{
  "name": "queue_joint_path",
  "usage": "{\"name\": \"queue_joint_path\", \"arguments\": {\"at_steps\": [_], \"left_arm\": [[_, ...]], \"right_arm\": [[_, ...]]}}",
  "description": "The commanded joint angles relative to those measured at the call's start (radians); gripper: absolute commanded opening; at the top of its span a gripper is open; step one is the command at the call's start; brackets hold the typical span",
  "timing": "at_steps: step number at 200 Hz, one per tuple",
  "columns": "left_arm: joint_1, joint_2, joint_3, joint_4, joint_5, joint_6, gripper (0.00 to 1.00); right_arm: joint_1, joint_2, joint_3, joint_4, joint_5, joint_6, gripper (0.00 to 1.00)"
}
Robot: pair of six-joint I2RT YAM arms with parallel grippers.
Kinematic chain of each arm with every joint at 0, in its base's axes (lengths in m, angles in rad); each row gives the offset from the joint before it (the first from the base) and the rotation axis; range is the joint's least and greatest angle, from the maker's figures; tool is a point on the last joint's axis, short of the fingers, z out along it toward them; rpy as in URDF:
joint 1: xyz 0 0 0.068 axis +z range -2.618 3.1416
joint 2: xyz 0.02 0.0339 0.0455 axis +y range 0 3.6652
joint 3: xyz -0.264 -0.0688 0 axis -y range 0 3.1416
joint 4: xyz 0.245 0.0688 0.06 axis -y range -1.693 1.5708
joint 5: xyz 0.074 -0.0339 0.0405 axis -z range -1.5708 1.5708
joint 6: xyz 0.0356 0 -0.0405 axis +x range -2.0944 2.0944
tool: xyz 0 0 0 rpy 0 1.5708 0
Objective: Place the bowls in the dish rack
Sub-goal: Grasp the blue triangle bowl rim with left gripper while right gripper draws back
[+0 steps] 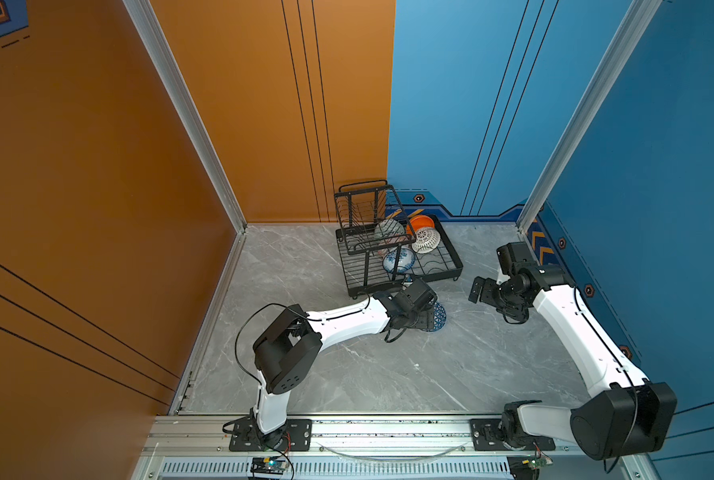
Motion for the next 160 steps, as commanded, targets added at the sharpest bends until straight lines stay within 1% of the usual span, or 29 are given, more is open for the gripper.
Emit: {"name": "queue_joint_path", "arguments": {"at_steps": [1,22,29,62,101,143,160], "left_arm": [[0.017,0.025,0.017,-0.066,0.004,-0.083,0.73],[0.026,0.035,0.006,-0.065,0.009,-0.101,0.64],[0.026,0.040,0.006,-0.066,0.009,-0.101,0.62],[0.024,0.067,0.007,-0.065,0.007,-0.117,0.60],[0.029,0.111,0.049,-0.066,0.028,-0.114,0.53],[0.033,0.137,0.070,-0.065,0.042,-0.121,0.39],[0.034,0.141,0.069,-0.065,0.048,-0.124,0.29]], "right_arm": [[-0.019,-0.035,-0.023,0.017,-0.028,0.022,1.00],[-0.040,-0.049,-0.026,0.018,-0.031,0.021,1.00],[-0.046,-0.050,-0.027,0.020,-0.034,0.019,1.00],[-0.059,-0.042,-0.020,0.026,-0.054,0.025,1.00],[-0.062,-0.042,-0.025,0.027,-0.057,0.028,1.00],[-0.079,-0.049,-0.027,0.028,-0.054,0.027,1.00],[-0.083,-0.044,-0.030,0.029,-0.053,0.027,1.00]]}}
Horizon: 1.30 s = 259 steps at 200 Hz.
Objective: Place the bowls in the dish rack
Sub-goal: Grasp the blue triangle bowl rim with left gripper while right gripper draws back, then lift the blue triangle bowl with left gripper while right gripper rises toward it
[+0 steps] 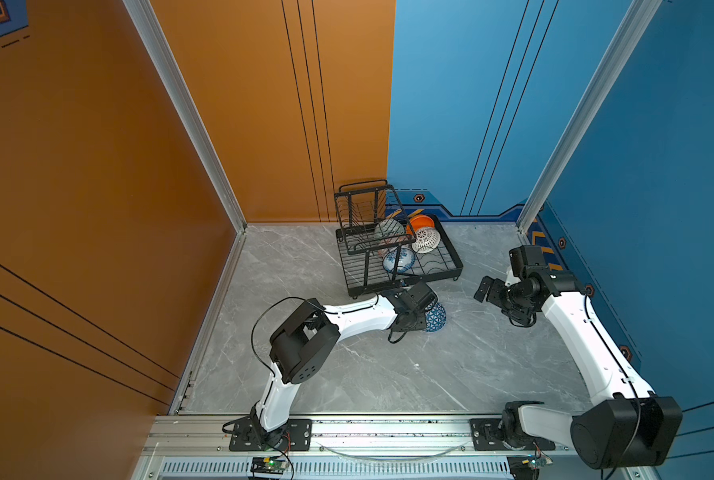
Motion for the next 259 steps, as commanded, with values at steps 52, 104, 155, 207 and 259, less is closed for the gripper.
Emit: {"name": "queue_joint_path", "arguments": {"at_steps": [52,104,155,207,259], "left_arm": [[0.015,0.026,0.028,-0.026,0.031,-0.010,0.15],[0.026,0.032,0.104,-0.025,0.032,0.030,0.02],[0.057,0.027,0.277,-0.023,-0.017,0.106,0.00],[0.089,0.090,0.504,0.051,-0.074,0.241,0.00],[0.107,0.232,0.800,0.117,-0.130,0.393,0.00]], "right_arm": [[-0.011,0.015,-0.007,0.035,-0.017,0.030,1.00],[-0.015,0.067,0.078,0.042,-0.043,0.057,1.00],[-0.043,0.116,0.254,0.040,-0.082,0.106,1.00],[-0.121,0.184,0.398,0.083,-0.217,0.242,1.00],[-0.167,0.249,0.510,0.193,-0.333,0.398,1.00]]}}
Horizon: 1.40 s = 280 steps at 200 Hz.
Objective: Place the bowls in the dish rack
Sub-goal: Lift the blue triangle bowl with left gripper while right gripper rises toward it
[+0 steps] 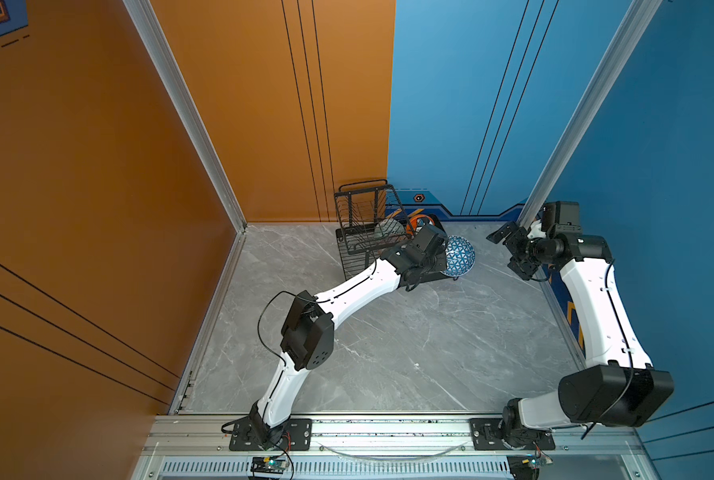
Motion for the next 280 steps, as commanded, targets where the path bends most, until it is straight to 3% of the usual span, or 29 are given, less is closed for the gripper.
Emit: {"name": "queue_joint_path", "arguments": {"at_steps": [1,31,78,173,226,280], "left_arm": [[0.010,0.051,0.129,0.083,-0.057,0.102,0.00],[0.017,0.086,0.168,0.191,-0.131,0.165,0.00],[0.021,0.093,0.159,0.371,-0.289,0.310,0.00],[0.007,0.124,0.145,0.557,-0.420,0.484,0.00],[-0.011,0.097,0.093,0.599,-0.443,0.529,0.00],[-0.024,0.082,0.071,0.636,-0.454,0.580,0.00]], "right_arm": [[-0.011,0.022,0.069,0.080,-0.080,0.104,1.00],[-0.009,0.033,0.113,0.190,-0.108,0.186,1.00],[0.021,0.013,0.044,0.474,-0.129,0.409,1.00],[0.117,0.074,0.070,0.610,-0.157,0.604,1.00],[0.127,0.156,0.041,0.768,-0.174,0.749,0.77],[0.157,0.221,0.089,0.769,-0.174,0.758,0.74]]}}
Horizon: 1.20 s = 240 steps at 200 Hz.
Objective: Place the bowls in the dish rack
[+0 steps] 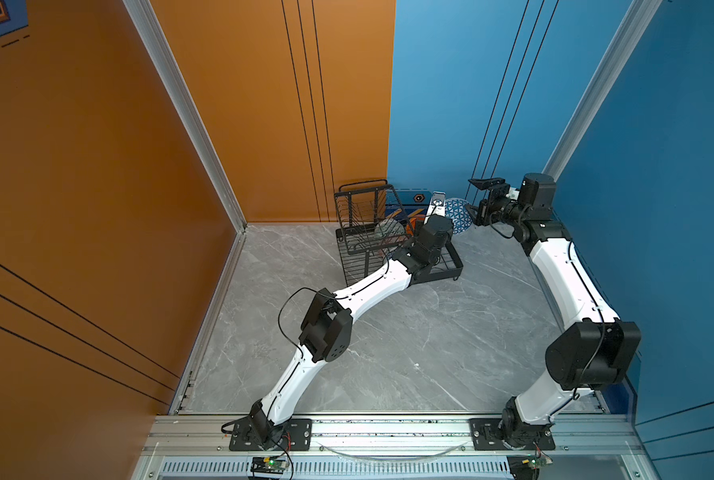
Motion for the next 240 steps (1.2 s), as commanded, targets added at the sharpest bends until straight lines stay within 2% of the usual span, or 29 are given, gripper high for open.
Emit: {"name": "queue_joint_path", "arguments": {"at_steps": [1,39,77,132,174,216,240], "left_arm": [[-0.014,-0.051,0.006,0.100,-0.029,0.033,0.00],[-0.022,-0.059,-0.003,0.120,-0.035,0.060,0.00],[-0.027,-0.068,-0.016,0.120,-0.039,0.066,0.00],[-0.030,-0.074,-0.009,0.119,-0.047,0.093,0.00],[-0.034,-0.081,-0.009,0.120,-0.052,0.116,0.00],[-0.030,-0.087,-0.010,0.119,-0.051,0.121,0.30],[-0.029,-0.088,-0.011,0.116,-0.041,0.115,0.39]], "right_arm": [[0.017,0.012,0.039,0.053,-0.009,0.019,0.74],[0.013,0.029,0.025,0.055,-0.005,0.031,0.55],[0.009,0.044,0.028,0.056,-0.005,0.030,0.26],[0.008,0.046,0.024,0.055,-0.023,0.026,0.00],[0.002,0.052,0.051,0.054,-0.029,0.004,0.00],[0.000,0.062,0.076,0.056,-0.040,-0.015,0.00],[-0.002,0.060,0.076,0.056,-0.047,-0.029,0.00]]}}
